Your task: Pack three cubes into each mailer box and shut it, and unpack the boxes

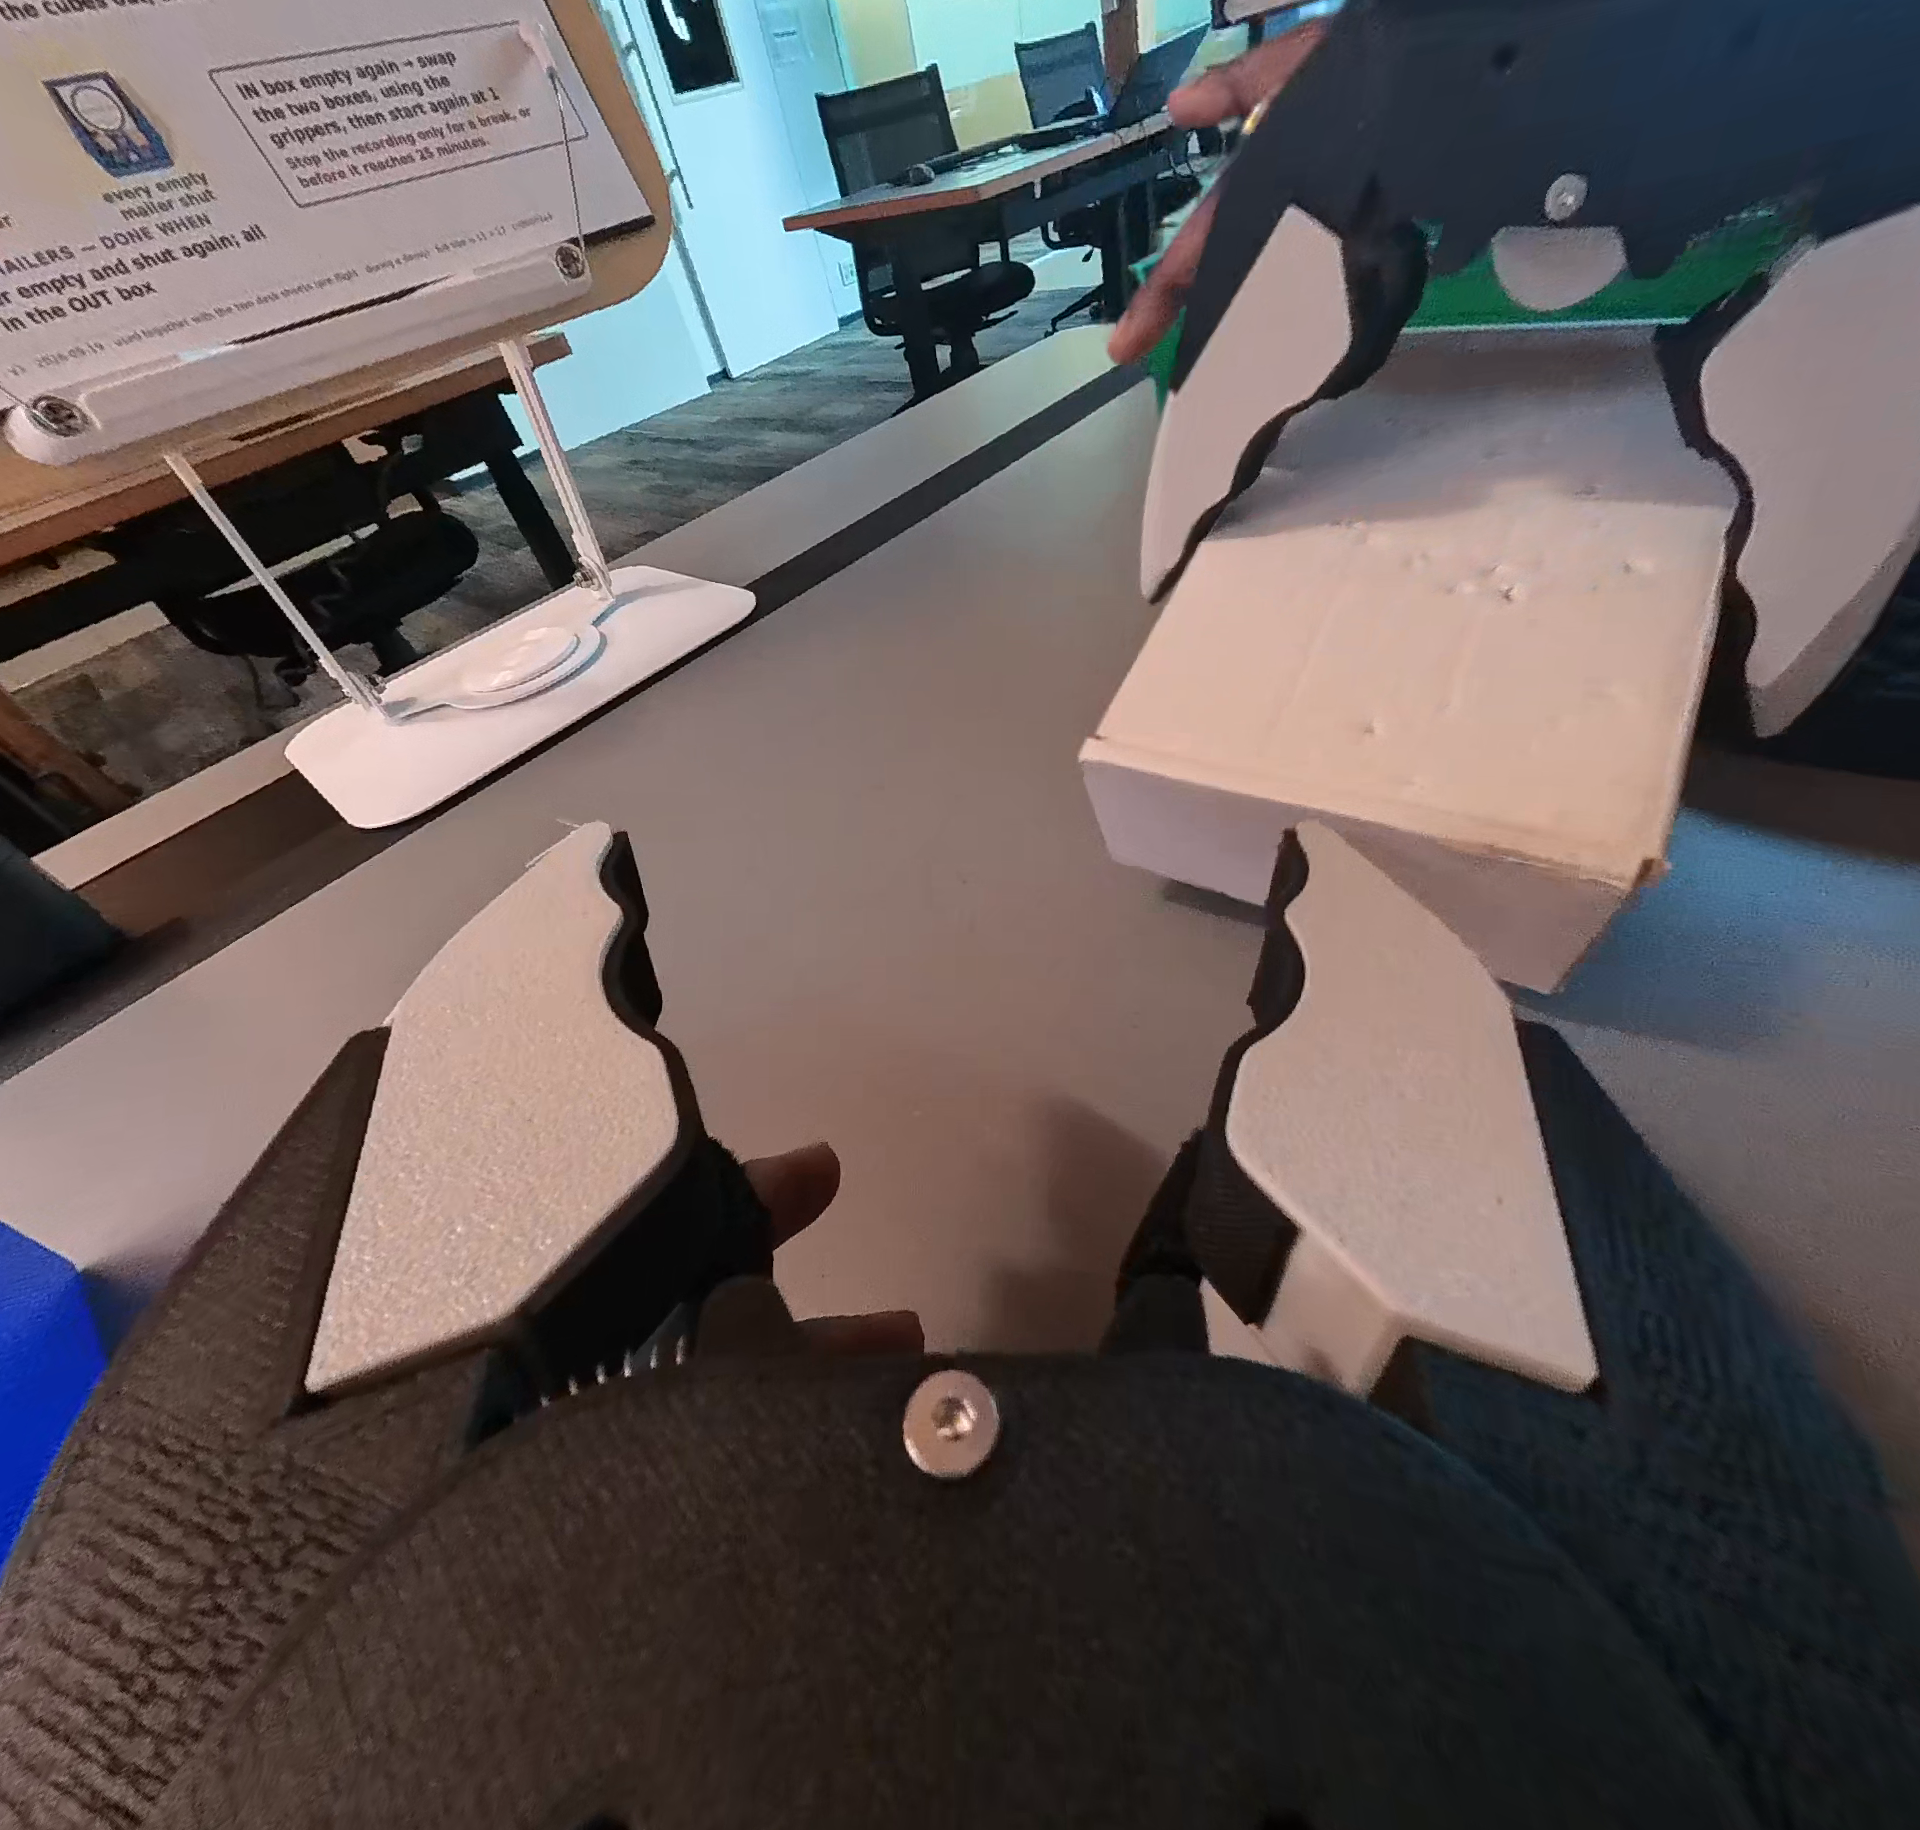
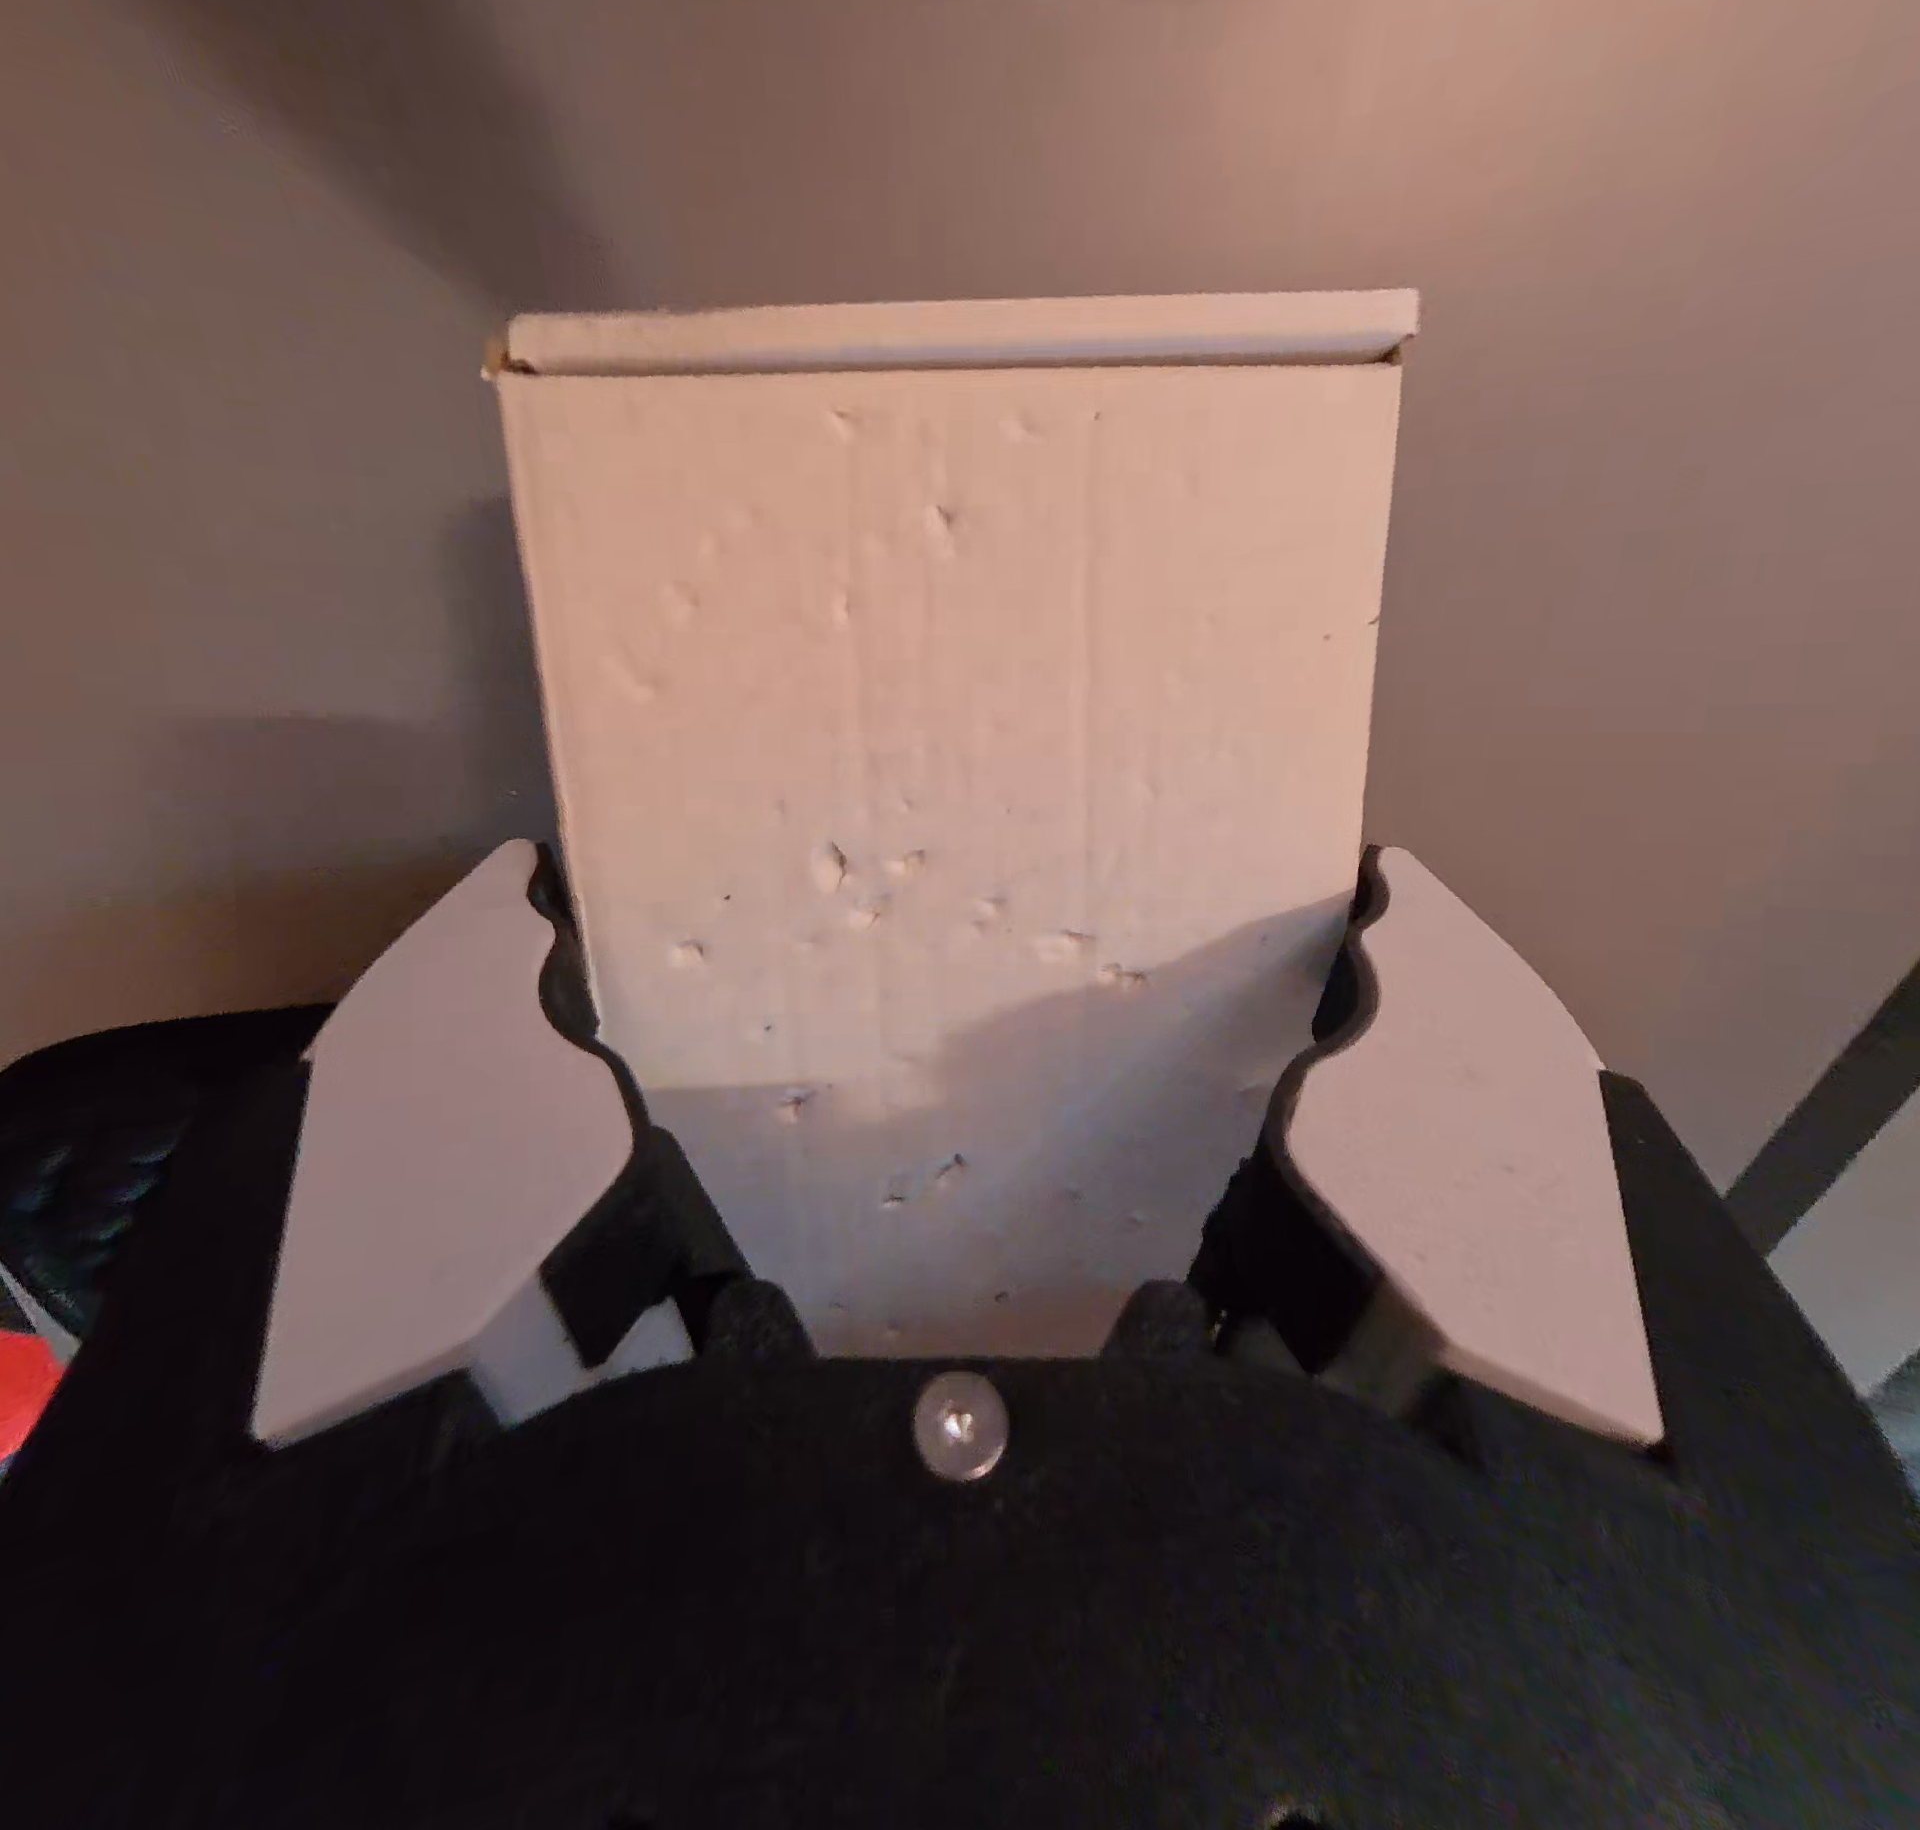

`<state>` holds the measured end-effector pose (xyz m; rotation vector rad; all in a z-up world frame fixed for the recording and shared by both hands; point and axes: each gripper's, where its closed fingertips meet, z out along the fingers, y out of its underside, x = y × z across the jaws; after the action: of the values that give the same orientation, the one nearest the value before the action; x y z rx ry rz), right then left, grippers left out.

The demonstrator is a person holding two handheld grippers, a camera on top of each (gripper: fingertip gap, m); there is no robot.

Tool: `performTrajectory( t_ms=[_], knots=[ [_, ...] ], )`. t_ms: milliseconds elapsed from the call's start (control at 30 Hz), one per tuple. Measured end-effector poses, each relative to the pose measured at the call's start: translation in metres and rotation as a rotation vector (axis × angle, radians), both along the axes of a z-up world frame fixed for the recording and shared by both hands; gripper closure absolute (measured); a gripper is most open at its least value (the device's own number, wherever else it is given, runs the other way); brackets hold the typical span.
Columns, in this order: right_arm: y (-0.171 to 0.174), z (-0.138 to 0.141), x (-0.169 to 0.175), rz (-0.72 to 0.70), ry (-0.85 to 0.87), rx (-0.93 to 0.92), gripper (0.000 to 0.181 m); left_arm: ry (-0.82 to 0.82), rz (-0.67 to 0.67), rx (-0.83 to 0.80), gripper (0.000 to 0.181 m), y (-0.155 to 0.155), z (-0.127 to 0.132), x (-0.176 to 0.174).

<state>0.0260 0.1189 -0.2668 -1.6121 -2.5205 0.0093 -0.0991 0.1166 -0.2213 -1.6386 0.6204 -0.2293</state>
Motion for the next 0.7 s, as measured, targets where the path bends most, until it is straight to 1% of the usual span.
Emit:
performTrajectory(
  t_ms=[167,233,300,400,467,700],
  knots=[
    [-0.005,-0.023,0.003,0.01,-0.018,-0.02,0.044,0.013,-0.002,-0.001,0.068,0.0,-0.002,0.0],
    [-0.007,-0.029,0.01,-0.013,-0.075,-0.053,0.044,0.017,-0.004,-0.003,0.068,0.0,-0.002,0.001],
    [-0.006,-0.025,0.009,-0.014,-0.066,-0.057,0.044,0.021,-0.008,-0.002,0.068,-0.001,-0.002,0.001],
    [-0.002,-0.011,0.006,-0.034,-0.037,-0.049,0.041,0.021,-0.011,-0.001,0.068,-0.001,-0.002,0.002],
    [0.001,-0.007,0.009,-0.031,-0.048,-0.035,0.045,0.02,-0.011,-0.002,0.069,-0.001,-0.002,0.002],
    [0.001,-0.02,0.015,-0.008,-0.106,-0.004,0.055,0.025,-0.01,-0.005,0.069,-0.001,-0.003,0.001]
  ],
)
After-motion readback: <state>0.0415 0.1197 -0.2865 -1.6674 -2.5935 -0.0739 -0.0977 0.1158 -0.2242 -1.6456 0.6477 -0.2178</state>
